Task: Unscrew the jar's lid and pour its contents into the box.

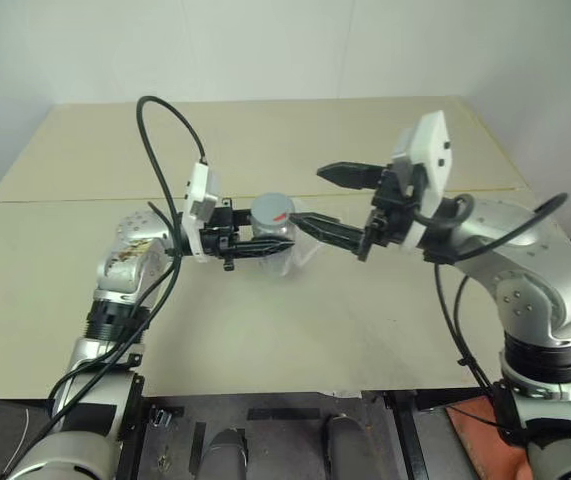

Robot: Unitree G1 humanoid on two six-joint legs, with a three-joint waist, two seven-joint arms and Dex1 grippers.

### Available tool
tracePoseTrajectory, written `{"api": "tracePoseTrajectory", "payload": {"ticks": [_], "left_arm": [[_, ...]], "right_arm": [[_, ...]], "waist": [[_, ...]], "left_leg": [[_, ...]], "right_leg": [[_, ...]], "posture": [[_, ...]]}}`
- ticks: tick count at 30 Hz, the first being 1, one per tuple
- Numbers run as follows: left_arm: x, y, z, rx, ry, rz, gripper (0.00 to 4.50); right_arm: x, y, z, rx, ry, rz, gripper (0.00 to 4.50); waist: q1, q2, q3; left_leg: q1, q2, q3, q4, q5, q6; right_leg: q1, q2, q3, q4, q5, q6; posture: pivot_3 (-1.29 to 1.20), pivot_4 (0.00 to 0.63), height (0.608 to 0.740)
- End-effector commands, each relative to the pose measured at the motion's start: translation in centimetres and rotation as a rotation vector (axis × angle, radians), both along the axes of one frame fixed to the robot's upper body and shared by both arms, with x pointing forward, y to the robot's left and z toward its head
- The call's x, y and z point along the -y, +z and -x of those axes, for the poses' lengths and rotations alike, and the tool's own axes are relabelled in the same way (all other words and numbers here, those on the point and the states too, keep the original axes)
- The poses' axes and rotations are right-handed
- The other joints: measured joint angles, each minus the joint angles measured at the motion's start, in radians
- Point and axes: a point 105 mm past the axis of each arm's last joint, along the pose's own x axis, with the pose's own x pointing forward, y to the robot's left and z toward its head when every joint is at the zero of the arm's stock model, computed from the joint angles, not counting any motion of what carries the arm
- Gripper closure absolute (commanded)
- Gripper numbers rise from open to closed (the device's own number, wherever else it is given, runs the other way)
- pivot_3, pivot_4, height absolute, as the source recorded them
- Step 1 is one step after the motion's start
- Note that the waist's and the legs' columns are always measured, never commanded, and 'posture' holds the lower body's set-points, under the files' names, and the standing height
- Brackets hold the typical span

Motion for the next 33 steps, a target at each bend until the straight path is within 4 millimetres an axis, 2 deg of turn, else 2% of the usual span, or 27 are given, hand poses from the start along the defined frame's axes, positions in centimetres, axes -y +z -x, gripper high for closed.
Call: {"api": "tracePoseTrajectory", "payload": {"ticks": [1,8,13,22,33], "left_arm": [[0.4,0.9,0.1,0.049,-0.02,-0.002,2.54],[0.6,1.1,0.2,0.055,-0.032,0.004,2.54],[0.3,1.1,0.4,0.056,-0.029,0.004,2.54],[-0.7,1.3,0.5,0.06,-0.004,-0.002,2.54],[-1.2,1.5,0.5,0.065,0.008,-0.012,2.54]], "right_arm": [[-1.3,0.6,0.2,0.048,0.001,0.01,0.09],[-3.3,0.8,-0.7,0.044,0.016,0.002,0.09],[-3.5,0.7,-1.5,0.031,0.001,0.0,0.09],[-1.4,-0.4,-2.5,0.005,-0.049,0.032,0.09],[2.2,0.0,-3.0,0.014,-0.146,0.033,0.09]], "waist": [[0.0,0.0,0.0],[0.0,0.0,0.0],[0.0,0.0,0.0],[-0.001,0.0,0.0],[0.001,0.0,0.0]], "left_leg": [[0.0,0.0,0.0,0.0,0.0,0.0],[0.0,0.0,0.0,0.0,0.0,0.0],[0.0,0.0,0.0,0.0,0.0,0.0],[0.0,0.0,0.0,0.0,0.0,0.0],[0.0,0.0,0.0,0.0,0.0,0.0]], "right_leg": [[0.0,0.0,0.0,0.0,0.0,0.0],[0.0,0.0,0.0,0.0,0.0,0.0],[0.0,0.0,0.0,0.0,0.0,0.0],[0.0,0.0,0.0,0.0,0.0,0.0],[0.0,0.0,0.0,0.0,0.0,0.0]], "posture": [[0.0,0.15,0.74],[0.0,0.15,0.74],[0.0,0.15,0.74],[0.0,0.15,0.74],[0.0,0.15,0.74]]}}
